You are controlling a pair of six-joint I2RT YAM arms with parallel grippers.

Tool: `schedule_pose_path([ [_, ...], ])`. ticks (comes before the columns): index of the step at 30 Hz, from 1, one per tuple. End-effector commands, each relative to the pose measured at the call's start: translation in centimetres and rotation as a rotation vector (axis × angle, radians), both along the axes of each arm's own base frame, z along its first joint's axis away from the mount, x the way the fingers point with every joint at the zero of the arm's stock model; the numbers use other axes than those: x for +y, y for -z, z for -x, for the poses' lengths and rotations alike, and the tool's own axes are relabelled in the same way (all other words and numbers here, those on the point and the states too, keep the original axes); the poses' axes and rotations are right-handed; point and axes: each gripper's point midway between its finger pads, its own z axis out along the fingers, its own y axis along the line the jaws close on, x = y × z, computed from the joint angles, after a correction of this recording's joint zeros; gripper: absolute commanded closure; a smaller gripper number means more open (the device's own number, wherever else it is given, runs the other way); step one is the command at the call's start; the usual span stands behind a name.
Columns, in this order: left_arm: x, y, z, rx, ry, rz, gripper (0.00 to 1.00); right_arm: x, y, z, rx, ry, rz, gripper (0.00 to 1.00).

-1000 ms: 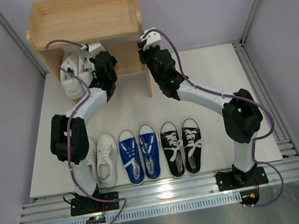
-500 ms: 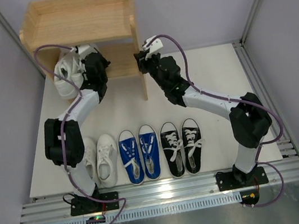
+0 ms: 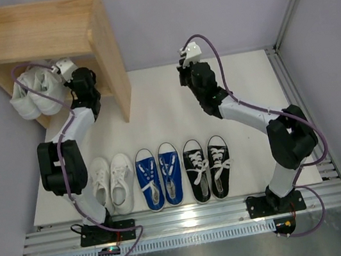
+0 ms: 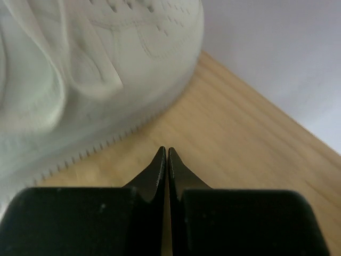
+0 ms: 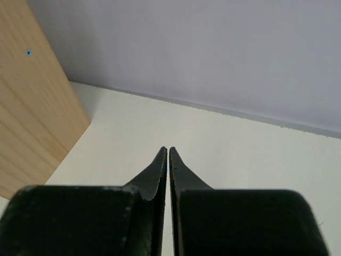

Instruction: Place and organize the shoes onto the shoe shelf

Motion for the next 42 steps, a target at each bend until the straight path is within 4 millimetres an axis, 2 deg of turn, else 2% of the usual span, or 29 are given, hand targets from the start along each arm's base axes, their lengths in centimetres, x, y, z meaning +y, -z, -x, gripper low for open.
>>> schedule_pose_path([
  [1, -2.5, 1.1, 2.9, 0.110, 0.023, -0.058, 1.00, 0.4, -2.7, 1.7, -0.039, -0.029, -0.064, 0.96],
  [6, -4.6, 0.4, 3.3, 0.088, 0.092, -0.034, 1.00, 0.6, -1.6, 2.9, -0.020, -0.050, -0.060, 0.96],
  [9, -6.6, 0.0, 3.0, 0.070, 0.163, -0.007, 1.00, 0.6, -1.1, 3.4, -0.016, -0.055, -0.060, 0.96],
  [12, -9.4, -1.2, 2.7, 0.031, 0.249, -0.006, 1.00, 0.5, -0.9, 3.7, -0.014, -0.055, -0.059, 0.96],
  [19, -16.2, -2.4, 2.1, -0.031, 0.493, 0.106, 1.00, -0.3, -1.3, 4.3, -0.028, -0.043, -0.050, 0.96],
  [21, -18.2, -2.8, 2.5, -0.043, 0.562, 0.124, 1.00, -0.5, -1.3, 4.5, -0.032, -0.038, -0.046, 0.96],
  [24, -22.5, -3.7, 3.6, -0.071, 0.662, 0.139, 1.00, -0.7, -1.1, 4.5, -0.031, -0.035, -0.044, 0.96],
  [27, -25.1, -4.7, 4.3, -0.091, 0.719, 0.158, 1.00, -0.8, -0.9, 4.7, -0.029, -0.034, -0.044, 0.96],
  [30, -28.9, -5.2, 5.7, -0.095, 0.777, 0.161, 1.00, -1.0, -1.0, 4.9, -0.032, -0.027, -0.047, 0.96],
  [32, -30.1, -5.5, 5.9, -0.103, 0.777, 0.165, 1.00, -1.2, -1.1, 5.1, -0.034, -0.026, -0.049, 0.96],
  [33, -31.5, -5.5, 6.5, -0.102, 0.793, 0.167, 1.00, -1.3, -1.3, 5.2, -0.037, -0.024, -0.049, 0.96],
  [37, -32.9, -5.5, 7.2, -0.107, 0.769, 0.163, 1.00, -1.7, -1.5, 5.7, -0.039, -0.020, -0.049, 0.96],
  [40, -31.7, -4.9, 7.3, -0.083, 0.702, 0.151, 1.00, -2.3, -1.7, 6.3, -0.040, -0.009, -0.049, 0.96],
  [41, -30.9, -5.6, 7.6, -0.095, 0.675, 0.150, 1.00, -2.5, -1.3, 6.5, -0.034, -0.009, -0.045, 0.96],
  [42, -30.6, -5.1, 8.0, -0.089, 0.668, 0.147, 1.00, -2.8, -1.7, 6.9, -0.041, -0.006, -0.048, 0.96],
])
